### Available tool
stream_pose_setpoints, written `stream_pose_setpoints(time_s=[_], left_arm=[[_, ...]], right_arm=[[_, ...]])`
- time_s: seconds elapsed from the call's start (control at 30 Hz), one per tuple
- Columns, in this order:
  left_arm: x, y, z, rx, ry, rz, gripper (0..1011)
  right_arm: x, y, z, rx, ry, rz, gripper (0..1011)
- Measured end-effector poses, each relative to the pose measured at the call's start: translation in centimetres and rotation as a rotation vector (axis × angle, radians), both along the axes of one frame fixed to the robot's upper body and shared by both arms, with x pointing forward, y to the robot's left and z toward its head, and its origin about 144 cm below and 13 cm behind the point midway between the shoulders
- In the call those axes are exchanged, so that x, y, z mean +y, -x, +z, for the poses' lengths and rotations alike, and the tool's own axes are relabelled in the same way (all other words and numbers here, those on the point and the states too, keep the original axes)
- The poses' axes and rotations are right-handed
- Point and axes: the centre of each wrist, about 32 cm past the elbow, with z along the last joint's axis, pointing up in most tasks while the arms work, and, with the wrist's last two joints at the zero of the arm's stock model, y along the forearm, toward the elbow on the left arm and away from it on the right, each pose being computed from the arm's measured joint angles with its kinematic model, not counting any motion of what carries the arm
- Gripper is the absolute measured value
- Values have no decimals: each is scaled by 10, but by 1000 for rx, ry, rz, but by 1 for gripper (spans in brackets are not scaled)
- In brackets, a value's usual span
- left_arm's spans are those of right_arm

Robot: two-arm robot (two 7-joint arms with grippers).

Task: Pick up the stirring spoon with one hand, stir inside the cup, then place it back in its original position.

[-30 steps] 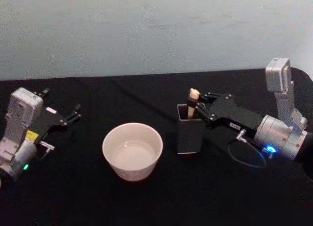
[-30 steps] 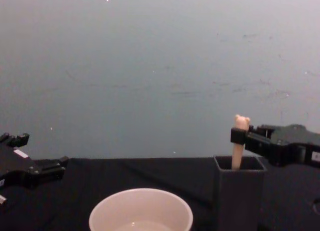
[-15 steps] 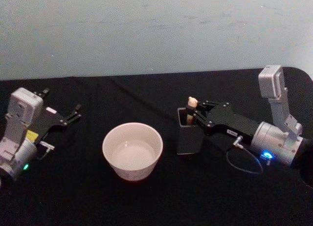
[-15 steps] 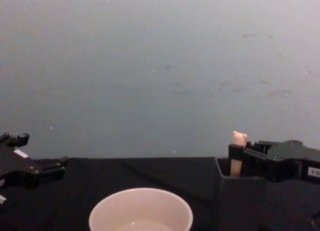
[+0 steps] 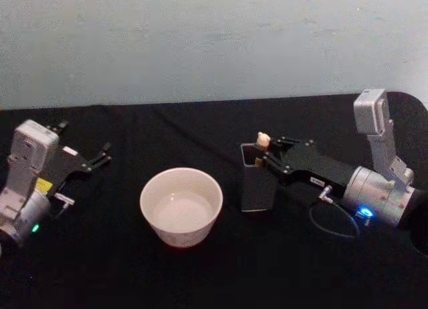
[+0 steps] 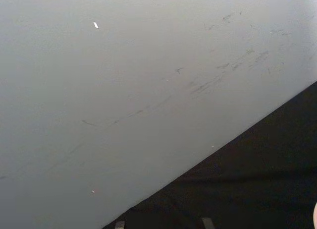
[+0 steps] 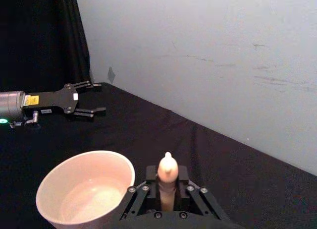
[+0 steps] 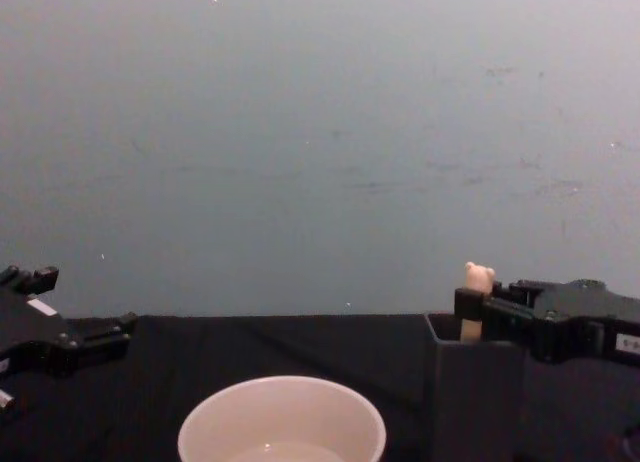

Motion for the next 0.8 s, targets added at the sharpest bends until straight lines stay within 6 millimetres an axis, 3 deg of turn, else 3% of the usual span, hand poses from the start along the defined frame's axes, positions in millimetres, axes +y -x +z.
stream_pose_setpoints(time_s=[0.8], left_arm=[[0, 0, 0, 0, 0, 0, 1001]], right_arm=[[0, 0, 2, -11, -7, 0, 981]])
